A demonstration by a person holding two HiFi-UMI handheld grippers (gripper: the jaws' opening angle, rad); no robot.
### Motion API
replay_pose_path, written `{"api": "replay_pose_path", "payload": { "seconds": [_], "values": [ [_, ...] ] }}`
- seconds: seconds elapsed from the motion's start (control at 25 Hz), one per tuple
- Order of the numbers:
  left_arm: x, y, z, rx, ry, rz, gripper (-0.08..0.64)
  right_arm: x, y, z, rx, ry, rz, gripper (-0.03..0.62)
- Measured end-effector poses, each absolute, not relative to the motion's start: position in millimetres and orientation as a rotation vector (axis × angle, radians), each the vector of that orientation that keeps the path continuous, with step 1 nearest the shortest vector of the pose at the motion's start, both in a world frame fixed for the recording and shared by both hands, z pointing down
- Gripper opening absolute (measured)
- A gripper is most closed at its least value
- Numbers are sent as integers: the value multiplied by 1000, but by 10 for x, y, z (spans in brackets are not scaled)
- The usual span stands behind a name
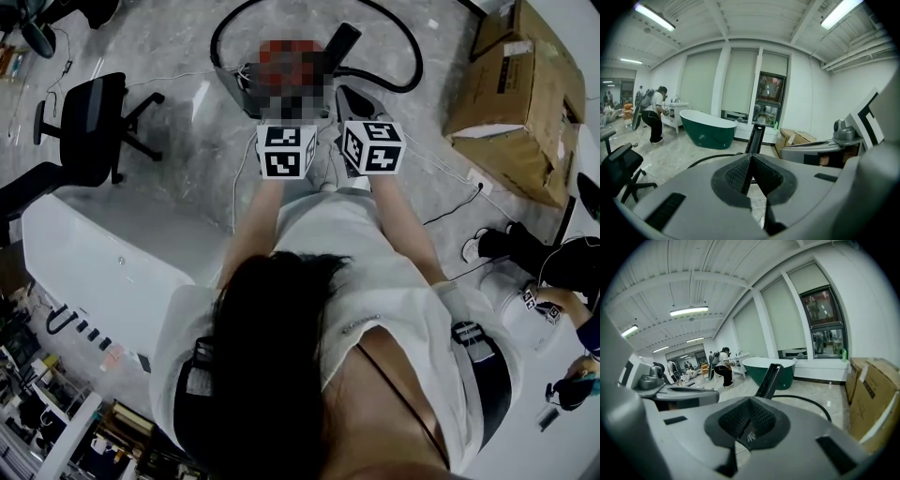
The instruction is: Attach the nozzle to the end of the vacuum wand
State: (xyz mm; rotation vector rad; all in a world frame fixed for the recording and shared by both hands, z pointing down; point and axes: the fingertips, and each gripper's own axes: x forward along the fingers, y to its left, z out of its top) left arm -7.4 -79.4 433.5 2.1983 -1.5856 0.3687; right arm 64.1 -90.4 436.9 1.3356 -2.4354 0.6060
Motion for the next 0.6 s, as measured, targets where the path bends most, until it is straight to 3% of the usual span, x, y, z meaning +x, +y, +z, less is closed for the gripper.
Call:
{"api": "replay_pose_path", "payload": {
  "seconds": [0.6],
  "values": [
    [11,-725,4382,2198,-1595,392,2,727,-850,4419,1317,-2421,579,15]
  ]
}}
